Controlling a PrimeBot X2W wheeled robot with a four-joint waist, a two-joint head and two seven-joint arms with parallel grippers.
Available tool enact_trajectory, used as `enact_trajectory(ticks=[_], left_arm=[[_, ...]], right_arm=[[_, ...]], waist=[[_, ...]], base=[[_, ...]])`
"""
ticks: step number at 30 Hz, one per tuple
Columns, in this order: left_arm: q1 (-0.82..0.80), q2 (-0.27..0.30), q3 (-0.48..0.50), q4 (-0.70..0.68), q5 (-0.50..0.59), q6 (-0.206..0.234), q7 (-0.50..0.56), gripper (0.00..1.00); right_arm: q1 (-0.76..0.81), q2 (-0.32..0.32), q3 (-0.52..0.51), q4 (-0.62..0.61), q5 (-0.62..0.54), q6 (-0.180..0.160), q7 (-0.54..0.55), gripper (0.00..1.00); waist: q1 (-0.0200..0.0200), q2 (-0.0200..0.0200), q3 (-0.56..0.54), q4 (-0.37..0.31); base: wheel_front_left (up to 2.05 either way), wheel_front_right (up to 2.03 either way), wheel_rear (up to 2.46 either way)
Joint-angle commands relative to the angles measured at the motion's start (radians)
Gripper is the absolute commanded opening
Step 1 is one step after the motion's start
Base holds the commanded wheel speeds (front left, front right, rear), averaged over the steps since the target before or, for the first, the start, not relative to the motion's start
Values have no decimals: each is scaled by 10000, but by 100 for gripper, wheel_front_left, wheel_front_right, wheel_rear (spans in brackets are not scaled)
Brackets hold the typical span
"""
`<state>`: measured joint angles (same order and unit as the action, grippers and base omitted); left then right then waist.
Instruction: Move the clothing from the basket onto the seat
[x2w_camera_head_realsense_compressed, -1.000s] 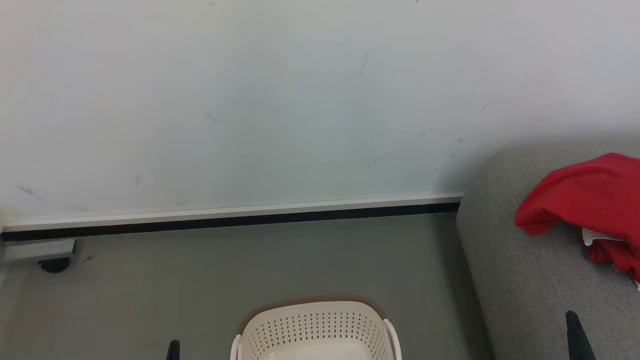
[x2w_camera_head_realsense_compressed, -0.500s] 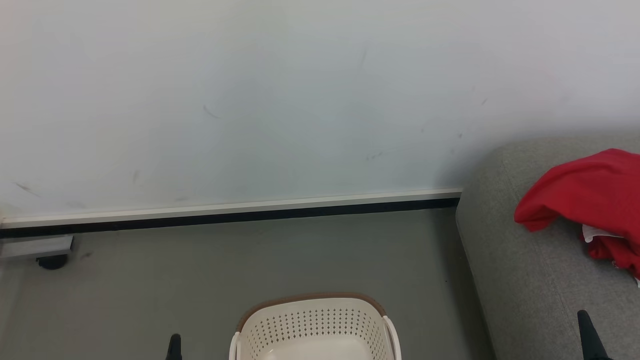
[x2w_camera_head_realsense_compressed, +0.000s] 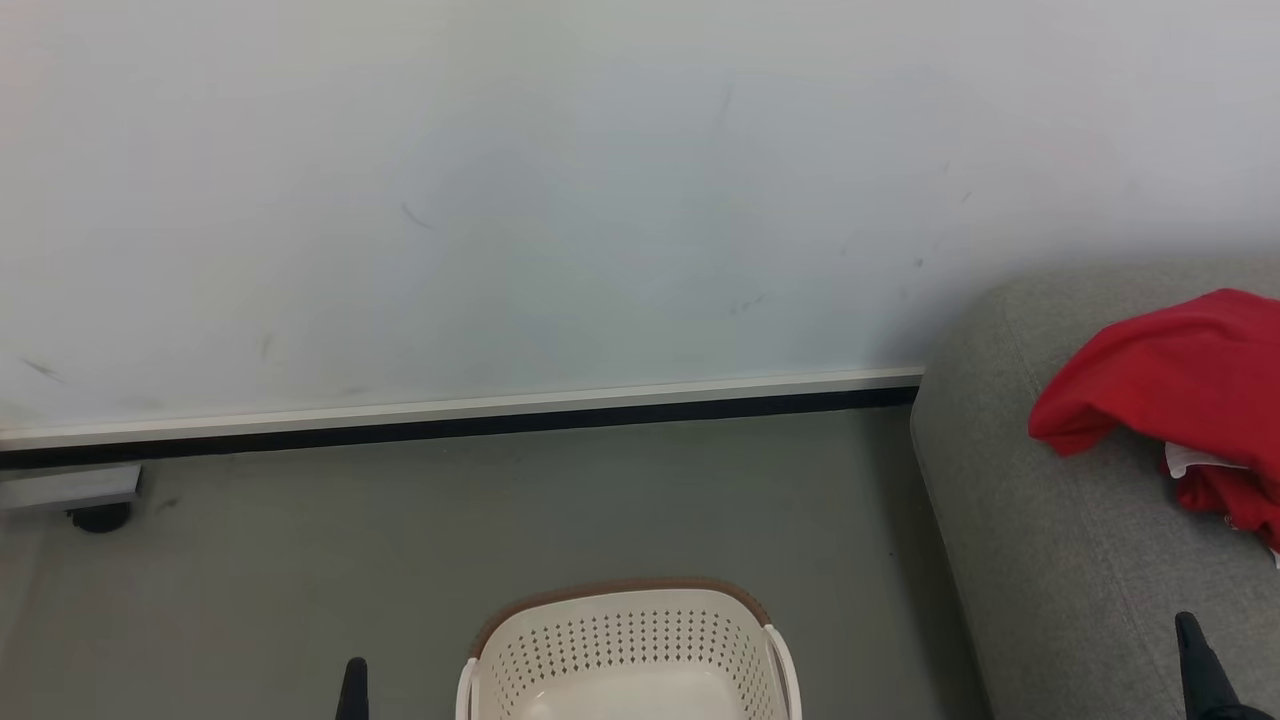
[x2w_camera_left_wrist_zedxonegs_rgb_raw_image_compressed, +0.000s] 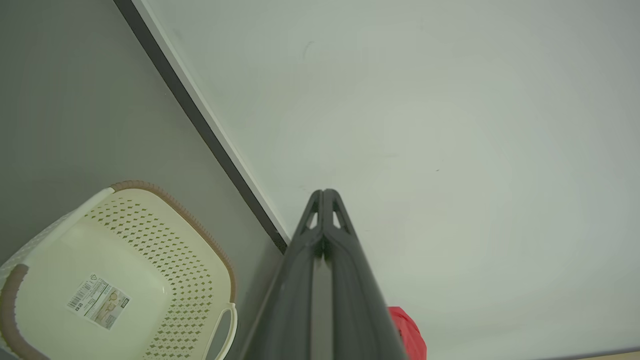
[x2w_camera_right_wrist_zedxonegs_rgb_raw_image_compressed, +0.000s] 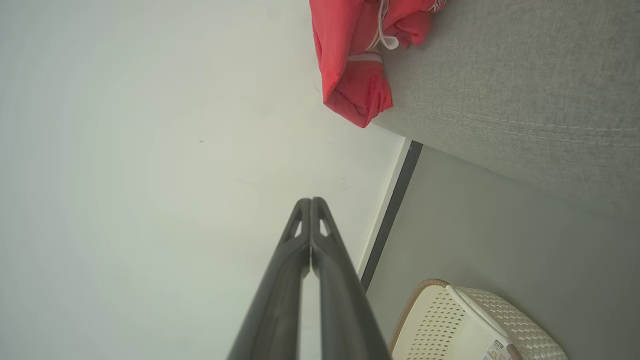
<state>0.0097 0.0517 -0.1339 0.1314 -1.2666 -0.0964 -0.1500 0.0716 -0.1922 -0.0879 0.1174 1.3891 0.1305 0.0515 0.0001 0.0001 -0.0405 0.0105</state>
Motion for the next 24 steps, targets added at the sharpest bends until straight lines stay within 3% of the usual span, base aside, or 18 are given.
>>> enact_trajectory(ticks=[1,24], left_arm=[[-220,11,-5,-11,-249,-73,41,0],[-478,-3,-222,117,-2304,-124,239,0]], right_arm=[[-144,-92,-77,-26,281,3,57,0],[-291,-185,-629,110,2510,3,718,0]], waist=[[-1,-1,10,-3],[-1,-1,225,-59]], base=[[0,0,0],[0,0,0]])
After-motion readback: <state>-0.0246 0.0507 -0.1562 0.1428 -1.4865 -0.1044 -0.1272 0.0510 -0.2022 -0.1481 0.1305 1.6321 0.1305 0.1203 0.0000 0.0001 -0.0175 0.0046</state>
